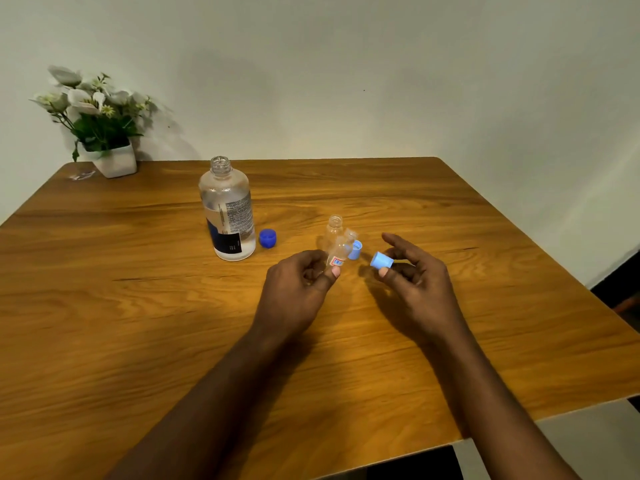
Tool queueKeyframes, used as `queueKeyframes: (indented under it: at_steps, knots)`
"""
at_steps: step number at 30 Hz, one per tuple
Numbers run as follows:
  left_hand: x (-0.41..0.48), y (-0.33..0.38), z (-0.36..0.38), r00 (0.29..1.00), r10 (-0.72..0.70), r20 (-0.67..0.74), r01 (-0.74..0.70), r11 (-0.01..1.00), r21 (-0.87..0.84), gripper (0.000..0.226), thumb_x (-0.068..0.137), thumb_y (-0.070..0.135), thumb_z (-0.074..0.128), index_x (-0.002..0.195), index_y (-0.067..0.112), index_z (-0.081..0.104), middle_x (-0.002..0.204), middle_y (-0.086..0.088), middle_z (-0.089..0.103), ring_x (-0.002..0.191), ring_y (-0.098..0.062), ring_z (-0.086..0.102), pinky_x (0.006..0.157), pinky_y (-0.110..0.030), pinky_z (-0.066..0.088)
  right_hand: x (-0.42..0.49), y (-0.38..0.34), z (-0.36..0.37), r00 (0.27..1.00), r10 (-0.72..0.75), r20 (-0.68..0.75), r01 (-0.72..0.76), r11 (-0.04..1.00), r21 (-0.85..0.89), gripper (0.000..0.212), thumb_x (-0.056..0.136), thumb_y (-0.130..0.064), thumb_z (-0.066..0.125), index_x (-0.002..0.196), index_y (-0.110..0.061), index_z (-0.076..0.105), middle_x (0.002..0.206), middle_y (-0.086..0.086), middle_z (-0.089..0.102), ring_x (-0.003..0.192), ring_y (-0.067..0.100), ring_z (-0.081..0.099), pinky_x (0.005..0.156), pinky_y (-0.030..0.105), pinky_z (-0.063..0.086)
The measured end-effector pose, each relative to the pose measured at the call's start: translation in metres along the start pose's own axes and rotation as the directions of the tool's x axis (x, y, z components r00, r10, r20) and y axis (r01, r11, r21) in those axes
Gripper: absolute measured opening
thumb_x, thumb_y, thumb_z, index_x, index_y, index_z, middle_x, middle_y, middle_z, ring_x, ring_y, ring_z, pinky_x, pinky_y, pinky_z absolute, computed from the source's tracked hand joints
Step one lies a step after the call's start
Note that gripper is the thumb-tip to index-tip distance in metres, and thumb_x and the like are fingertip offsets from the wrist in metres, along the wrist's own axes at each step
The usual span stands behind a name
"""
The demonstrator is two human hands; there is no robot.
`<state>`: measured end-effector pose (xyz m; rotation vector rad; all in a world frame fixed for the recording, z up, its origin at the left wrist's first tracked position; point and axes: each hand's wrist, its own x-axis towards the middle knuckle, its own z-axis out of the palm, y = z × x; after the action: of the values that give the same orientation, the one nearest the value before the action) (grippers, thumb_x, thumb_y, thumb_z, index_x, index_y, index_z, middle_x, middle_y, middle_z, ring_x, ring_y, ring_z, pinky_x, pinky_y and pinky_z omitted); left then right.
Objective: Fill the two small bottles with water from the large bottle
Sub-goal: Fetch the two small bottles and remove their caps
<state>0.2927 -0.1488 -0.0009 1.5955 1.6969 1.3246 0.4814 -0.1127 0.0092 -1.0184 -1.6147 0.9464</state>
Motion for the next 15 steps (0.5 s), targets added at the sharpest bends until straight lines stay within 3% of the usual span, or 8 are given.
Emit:
queueKeyframes:
  at_steps: [2, 6, 10, 15]
  knots:
    - [0.000, -0.001, 0.000, 0.998, -0.056, -0.009, 0.055, 0.996, -0.077, 0.032, 0.082, 0.029, 0.071, 0.112, 0.016, 0.068, 0.088, 0.006, 0.072, 0.080, -0.009, 0.067, 0.078, -0.035, 0.056, 0.000, 0.000, 0.003, 0.999, -0.035, 0.037, 0.037, 0.997, -0.061, 0.049, 0.088, 0.006, 0.060, 0.127, -0.025, 0.057, 0.110, -0.002, 0.062, 0.098, 0.002, 0.062, 0.085, 0.019, 0.049]
    - [0.000, -0.001, 0.002, 0.998, -0.062, -0.031, 0.060, 0.995, -0.074, 0.035, 0.076, 0.028, 0.075, 0.109, 0.020, 0.065, 0.098, 0.011, 0.071, 0.091, -0.001, 0.066, 0.084, -0.034, 0.057, -0.001, -0.002, 0.007, 0.998, -0.054, 0.024, 0.056, 0.994, -0.095, 0.043, 0.085, 0.009, 0.061, 0.112, -0.025, 0.065, 0.106, -0.001, 0.066, 0.101, 0.008, 0.063, 0.088, 0.021, 0.048]
    - [-0.002, -0.001, 0.002, 0.998, -0.070, 0.001, 0.070, 0.998, 0.006, 0.034, 0.076, 0.033, 0.074, 0.106, 0.030, 0.059, 0.104, 0.011, 0.073, 0.094, 0.003, 0.065, 0.083, -0.033, 0.056, 0.001, 0.003, 0.005, 0.998, 0.000, -0.061, -0.006, 0.995, -0.097, 0.036, 0.078, 0.002, 0.074, 0.097, -0.028, 0.068, 0.097, -0.011, 0.070, 0.092, -0.002, 0.065, 0.079, 0.011, 0.047]
    - [-0.002, 0.001, 0.004, 0.999, 0.021, 0.027, -0.025, 0.991, 0.133, 0.034, 0.078, 0.035, 0.073, 0.107, 0.020, 0.066, 0.106, 0.008, 0.071, 0.100, -0.004, 0.064, 0.092, -0.039, 0.050, 0.003, 0.010, 0.006, 0.993, 0.027, -0.114, -0.050, 0.977, -0.207, 0.026, 0.070, -0.007, 0.082, 0.088, -0.020, 0.069, 0.087, -0.010, 0.071, 0.082, 0.000, 0.066, 0.070, 0.014, 0.051]
